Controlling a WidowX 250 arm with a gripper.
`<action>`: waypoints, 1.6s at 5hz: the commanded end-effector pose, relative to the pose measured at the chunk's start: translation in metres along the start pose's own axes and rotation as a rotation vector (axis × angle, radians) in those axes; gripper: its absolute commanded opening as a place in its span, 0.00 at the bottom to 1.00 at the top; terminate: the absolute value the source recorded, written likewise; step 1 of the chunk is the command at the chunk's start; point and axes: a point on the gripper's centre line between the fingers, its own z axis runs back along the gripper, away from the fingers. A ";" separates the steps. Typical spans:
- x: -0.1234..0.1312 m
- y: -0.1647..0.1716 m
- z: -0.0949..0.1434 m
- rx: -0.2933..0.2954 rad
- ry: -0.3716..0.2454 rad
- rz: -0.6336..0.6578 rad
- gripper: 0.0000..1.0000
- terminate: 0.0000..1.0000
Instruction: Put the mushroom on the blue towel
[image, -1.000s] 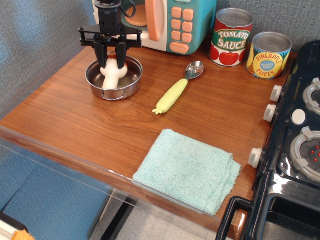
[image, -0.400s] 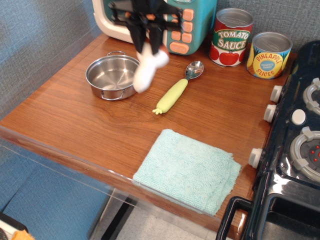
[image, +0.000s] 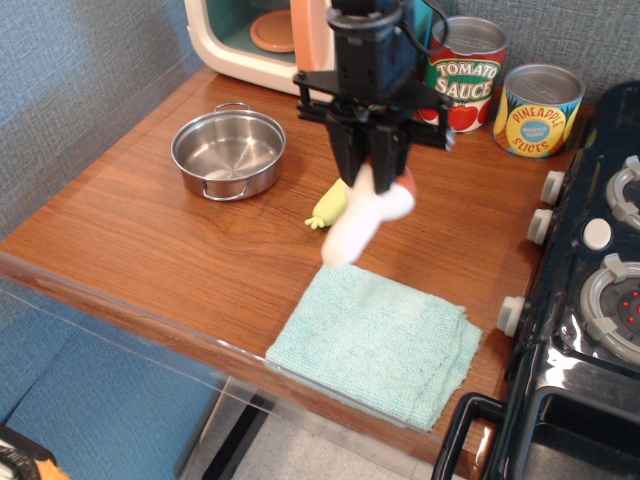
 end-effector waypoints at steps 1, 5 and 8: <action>-0.028 0.001 0.015 0.010 -0.001 -0.051 0.00 0.00; -0.040 -0.010 0.020 0.066 -0.011 -0.067 1.00 0.00; -0.041 -0.011 0.021 0.073 -0.022 -0.070 1.00 1.00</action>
